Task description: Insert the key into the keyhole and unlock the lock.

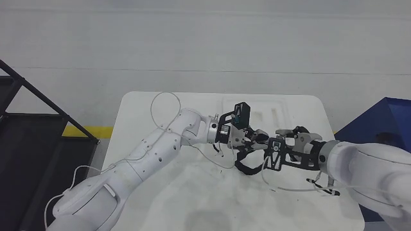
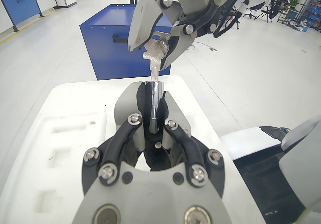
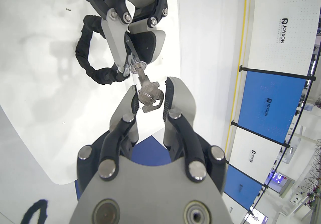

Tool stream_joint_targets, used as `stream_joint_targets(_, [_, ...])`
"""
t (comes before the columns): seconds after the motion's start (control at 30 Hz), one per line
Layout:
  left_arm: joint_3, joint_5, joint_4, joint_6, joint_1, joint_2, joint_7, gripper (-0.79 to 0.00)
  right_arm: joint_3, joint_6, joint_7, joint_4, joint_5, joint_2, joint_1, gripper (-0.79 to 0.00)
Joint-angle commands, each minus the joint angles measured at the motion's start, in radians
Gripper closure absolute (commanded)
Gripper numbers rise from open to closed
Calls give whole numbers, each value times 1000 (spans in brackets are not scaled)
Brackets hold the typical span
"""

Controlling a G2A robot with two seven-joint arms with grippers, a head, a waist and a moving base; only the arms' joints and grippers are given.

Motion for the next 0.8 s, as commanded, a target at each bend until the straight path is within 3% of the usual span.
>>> stream_joint_targets(0.0, [8, -10, -1, 0, -5, 4, -4, 0, 0, 3, -8, 0, -10, -1, -2, -203])
stream_joint_targets(0.1, [20, -24, 0, 0, -11, 9, -7, 0, 1, -1, -17, 0, -22, -1, -5, -102])
stream_joint_targets(0.13, [24, -29, 0, 0, -13, 10, -8, 0, 1, -5, -18, 0, -22, -1, -6, -102])
stream_joint_targets(0.33, [42, -48, 2, 0, -26, 17, -10, 0, 2, -24, -9, 0, -14, 0, -10, -265])
stream_joint_targets(0.47, [50, -53, 4, 0, -34, 20, -10, 0, 3, -29, -6, 0, -9, 0, -11, -314])
stream_joint_targets(0.57, [55, -57, 7, 0, -39, 21, -8, 0, 7, -30, -17, 0, -2, 0, -10, -277])
stream_joint_targets(0.77, [65, -60, 20, 0, -43, 21, -3, 0, 11, -40, -44, 0, 8, -1, -3, -132])
